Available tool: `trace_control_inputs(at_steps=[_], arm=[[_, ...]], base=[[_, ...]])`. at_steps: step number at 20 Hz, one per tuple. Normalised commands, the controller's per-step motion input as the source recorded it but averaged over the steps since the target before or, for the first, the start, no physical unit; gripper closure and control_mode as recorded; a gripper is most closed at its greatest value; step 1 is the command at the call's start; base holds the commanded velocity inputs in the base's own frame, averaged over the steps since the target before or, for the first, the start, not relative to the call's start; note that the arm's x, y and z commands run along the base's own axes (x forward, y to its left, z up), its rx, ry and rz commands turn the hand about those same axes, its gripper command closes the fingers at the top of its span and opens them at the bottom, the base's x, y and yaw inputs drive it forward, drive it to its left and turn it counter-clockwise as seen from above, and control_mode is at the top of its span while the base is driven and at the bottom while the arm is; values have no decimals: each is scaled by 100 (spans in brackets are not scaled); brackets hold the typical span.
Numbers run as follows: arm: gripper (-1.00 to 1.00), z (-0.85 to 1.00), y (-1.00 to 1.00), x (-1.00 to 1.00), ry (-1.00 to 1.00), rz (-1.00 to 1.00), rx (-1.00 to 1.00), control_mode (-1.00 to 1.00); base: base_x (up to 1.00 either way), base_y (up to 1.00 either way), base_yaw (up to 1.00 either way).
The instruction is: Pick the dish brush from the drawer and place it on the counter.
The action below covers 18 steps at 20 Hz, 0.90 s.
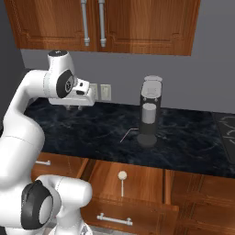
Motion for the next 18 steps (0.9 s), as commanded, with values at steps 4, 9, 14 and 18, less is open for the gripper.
trace_control_inputs(at_steps=[4,9,14,18], arm=[[-100,0,0,0,0,0,0,100],[-100,0,0,0,0,0,0,100],[-100,0,0,0,0,0,0,100],[-100,0,0,0,0,0,0,100]], base=[[0,0,0],[-3,0,0],[-54,11,-28],[-54,45,-47]])
